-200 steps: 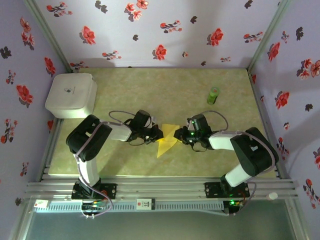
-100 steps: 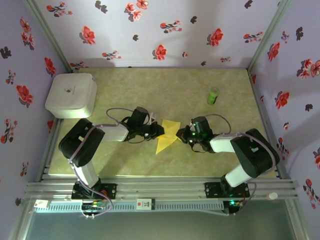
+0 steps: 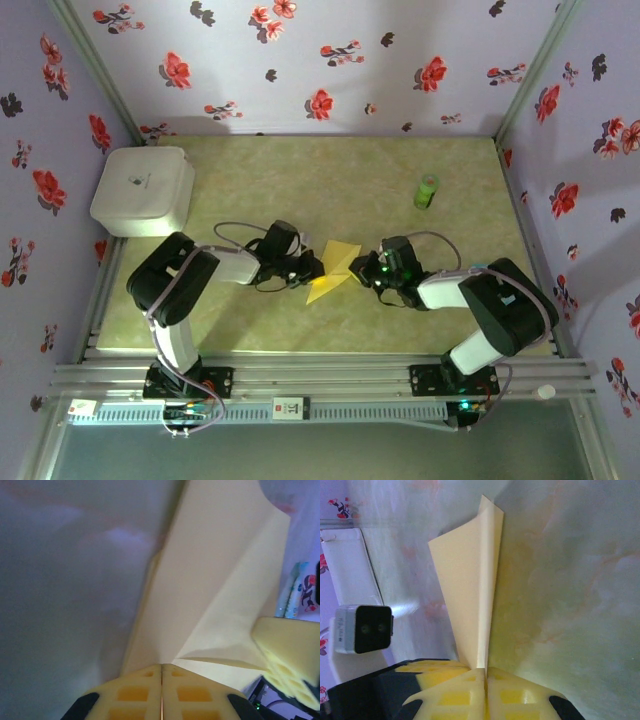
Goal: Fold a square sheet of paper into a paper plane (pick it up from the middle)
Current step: Fold the wing for the fifth time at the center of the table.
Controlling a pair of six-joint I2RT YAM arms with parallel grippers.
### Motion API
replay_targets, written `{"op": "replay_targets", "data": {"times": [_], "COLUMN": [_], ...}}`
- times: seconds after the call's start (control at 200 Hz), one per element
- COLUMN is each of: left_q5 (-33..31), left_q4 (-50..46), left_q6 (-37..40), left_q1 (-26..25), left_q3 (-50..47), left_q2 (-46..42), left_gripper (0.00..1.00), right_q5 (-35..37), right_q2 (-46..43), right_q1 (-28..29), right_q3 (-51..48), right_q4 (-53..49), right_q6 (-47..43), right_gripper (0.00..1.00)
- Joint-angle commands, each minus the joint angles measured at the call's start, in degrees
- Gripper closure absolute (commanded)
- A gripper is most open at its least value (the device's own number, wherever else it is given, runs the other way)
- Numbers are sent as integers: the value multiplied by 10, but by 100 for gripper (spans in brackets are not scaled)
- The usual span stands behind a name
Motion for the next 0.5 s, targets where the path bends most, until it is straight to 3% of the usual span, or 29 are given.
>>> {"op": "replay_targets", "data": {"times": [0.0, 0.495], "left_q5": [-11, 6], "left_q4": [16, 33], "left_q6": [-6, -7], "left_q1": [5, 13], "left_q3": [-12, -23], "left_q2": [6, 3], "left_gripper": [92, 94], "right_q5": [-7, -44], "right_q2": [-3, 24], "right_q1": [3, -7], "right_q3": [-2, 14], "right_q4": [19, 20], "right_q6": [-9, -45], "right_gripper": [92, 77]}}
